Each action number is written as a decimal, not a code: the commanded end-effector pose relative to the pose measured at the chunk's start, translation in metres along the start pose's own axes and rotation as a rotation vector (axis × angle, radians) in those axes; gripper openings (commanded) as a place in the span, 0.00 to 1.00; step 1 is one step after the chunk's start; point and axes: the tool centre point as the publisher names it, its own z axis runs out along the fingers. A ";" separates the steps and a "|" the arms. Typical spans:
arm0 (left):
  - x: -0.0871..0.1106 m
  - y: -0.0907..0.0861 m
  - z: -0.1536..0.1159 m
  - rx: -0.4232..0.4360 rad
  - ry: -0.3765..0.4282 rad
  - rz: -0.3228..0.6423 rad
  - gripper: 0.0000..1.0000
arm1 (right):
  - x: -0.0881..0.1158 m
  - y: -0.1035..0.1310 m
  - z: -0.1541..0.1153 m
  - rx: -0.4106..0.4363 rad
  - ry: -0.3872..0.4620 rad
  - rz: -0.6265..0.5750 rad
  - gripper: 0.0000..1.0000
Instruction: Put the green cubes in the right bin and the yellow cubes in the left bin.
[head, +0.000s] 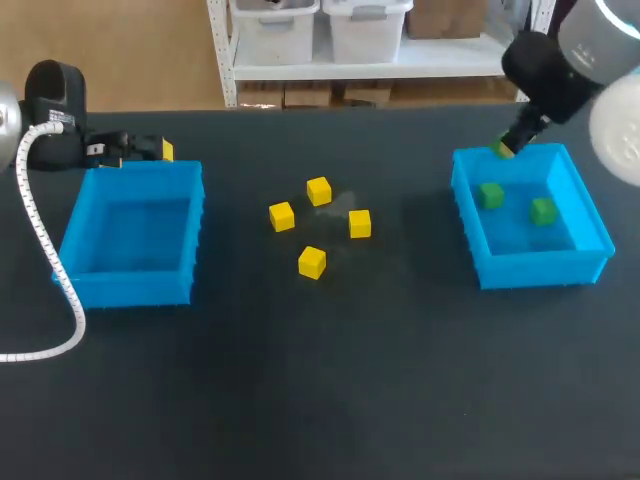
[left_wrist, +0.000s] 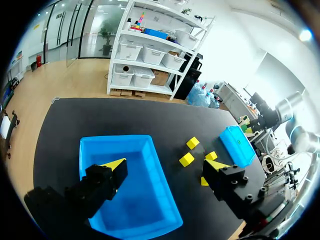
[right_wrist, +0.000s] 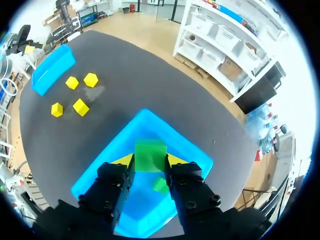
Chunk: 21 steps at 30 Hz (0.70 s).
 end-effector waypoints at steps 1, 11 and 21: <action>0.001 0.002 0.000 0.010 -0.005 0.002 1.00 | 0.009 -0.002 0.004 -0.001 -0.032 0.015 0.00; 0.001 0.002 0.000 0.010 -0.005 0.002 1.00 | 0.018 0.001 0.011 -0.009 -0.012 0.032 0.00; 0.001 0.002 0.000 0.010 -0.005 0.002 1.00 | 0.012 0.008 0.012 -0.026 -0.022 0.016 1.00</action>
